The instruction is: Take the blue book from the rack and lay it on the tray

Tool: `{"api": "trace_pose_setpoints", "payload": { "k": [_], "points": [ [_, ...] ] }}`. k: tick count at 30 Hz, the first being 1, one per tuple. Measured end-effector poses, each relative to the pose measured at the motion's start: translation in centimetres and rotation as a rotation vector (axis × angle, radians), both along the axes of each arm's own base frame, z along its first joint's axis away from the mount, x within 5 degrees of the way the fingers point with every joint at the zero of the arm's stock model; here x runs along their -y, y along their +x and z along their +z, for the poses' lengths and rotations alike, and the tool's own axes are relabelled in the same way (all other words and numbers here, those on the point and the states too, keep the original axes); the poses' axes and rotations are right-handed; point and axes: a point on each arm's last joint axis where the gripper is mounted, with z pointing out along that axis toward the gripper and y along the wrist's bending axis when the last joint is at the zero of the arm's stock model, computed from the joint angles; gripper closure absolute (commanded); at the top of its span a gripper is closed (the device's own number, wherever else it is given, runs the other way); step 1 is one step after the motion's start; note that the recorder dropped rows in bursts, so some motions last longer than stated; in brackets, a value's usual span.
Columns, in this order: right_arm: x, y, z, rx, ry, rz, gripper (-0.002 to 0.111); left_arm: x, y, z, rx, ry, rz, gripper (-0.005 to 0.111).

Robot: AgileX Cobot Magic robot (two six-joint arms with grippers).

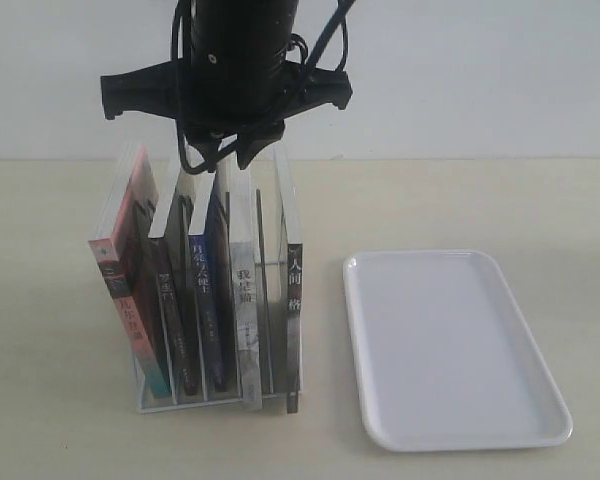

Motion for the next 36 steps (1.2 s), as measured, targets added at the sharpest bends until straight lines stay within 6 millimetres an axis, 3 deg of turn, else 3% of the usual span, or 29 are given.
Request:
{"api": "trace_pose_setpoints", "payload": {
  "k": [12,23,30,36],
  "points": [
    [0.1,0.0,0.3,0.007,0.002,0.002,0.083,0.0,0.0,0.0,0.0,0.0,0.0,0.103],
    [1.5,-1.1,3.5,0.064,0.056,0.003,0.083,0.0,0.0,0.0,0.0,0.0,0.0,0.103],
    [0.3,-2.8,3.9,0.071,0.061,0.066,0.083,0.0,0.0,0.0,0.0,0.0,0.0,0.103],
    [0.0,-3.1,3.9,0.063,0.067,0.064,0.083,0.0,0.0,0.0,0.0,0.0,0.0,0.103]
  ]
}}
